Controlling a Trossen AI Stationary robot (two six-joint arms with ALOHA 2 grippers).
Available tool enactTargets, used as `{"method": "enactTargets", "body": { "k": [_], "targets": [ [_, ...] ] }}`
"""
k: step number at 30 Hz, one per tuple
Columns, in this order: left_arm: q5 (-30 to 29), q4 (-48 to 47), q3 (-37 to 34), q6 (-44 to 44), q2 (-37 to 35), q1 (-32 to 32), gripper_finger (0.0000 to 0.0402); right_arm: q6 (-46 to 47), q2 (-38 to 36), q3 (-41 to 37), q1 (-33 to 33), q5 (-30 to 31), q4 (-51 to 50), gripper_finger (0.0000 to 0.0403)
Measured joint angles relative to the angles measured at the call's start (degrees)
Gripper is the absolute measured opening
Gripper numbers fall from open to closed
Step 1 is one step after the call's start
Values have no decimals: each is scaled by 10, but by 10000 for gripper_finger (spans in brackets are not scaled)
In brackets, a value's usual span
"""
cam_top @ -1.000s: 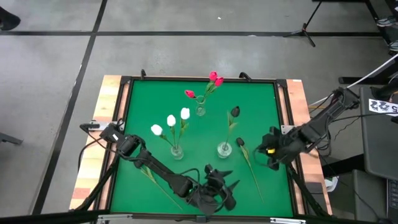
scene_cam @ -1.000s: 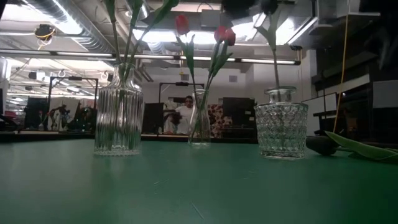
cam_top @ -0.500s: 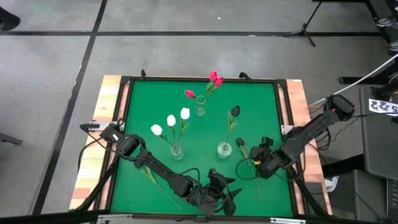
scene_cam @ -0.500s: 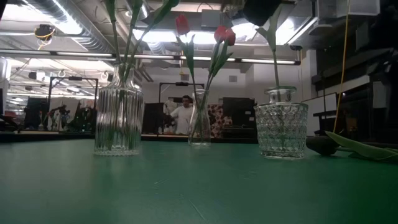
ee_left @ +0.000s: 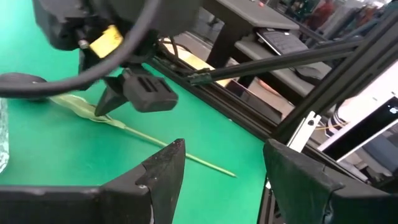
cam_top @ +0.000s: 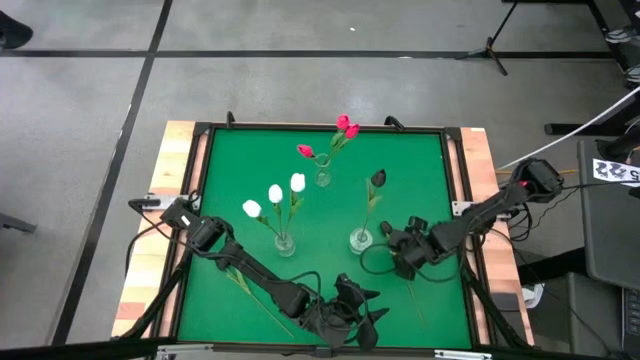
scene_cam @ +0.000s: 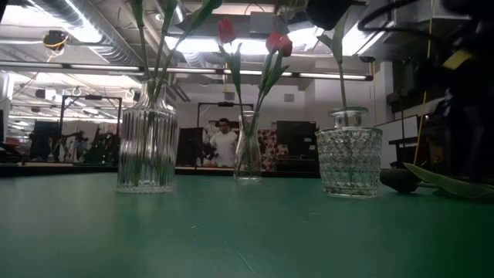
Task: Sort flowers into vase by color
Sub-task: Put the right black tulip into the bottom right transparent vase
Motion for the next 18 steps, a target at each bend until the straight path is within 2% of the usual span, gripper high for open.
{"method": "enactTargets", "body": {
  "k": [7,11,14,18],
  "targets": [
    [17,0,0,0,0,-1,214,20,-1,-66,-6,-41,122,229],
    [19,0,0,2,0,-1,214,43,-2,-72,-6,-43,121,220],
    [19,0,0,2,0,0,214,44,-2,-73,-6,-46,117,176],
    [19,0,0,2,0,3,214,46,-1,-74,-6,-45,111,70]
  ]
}}
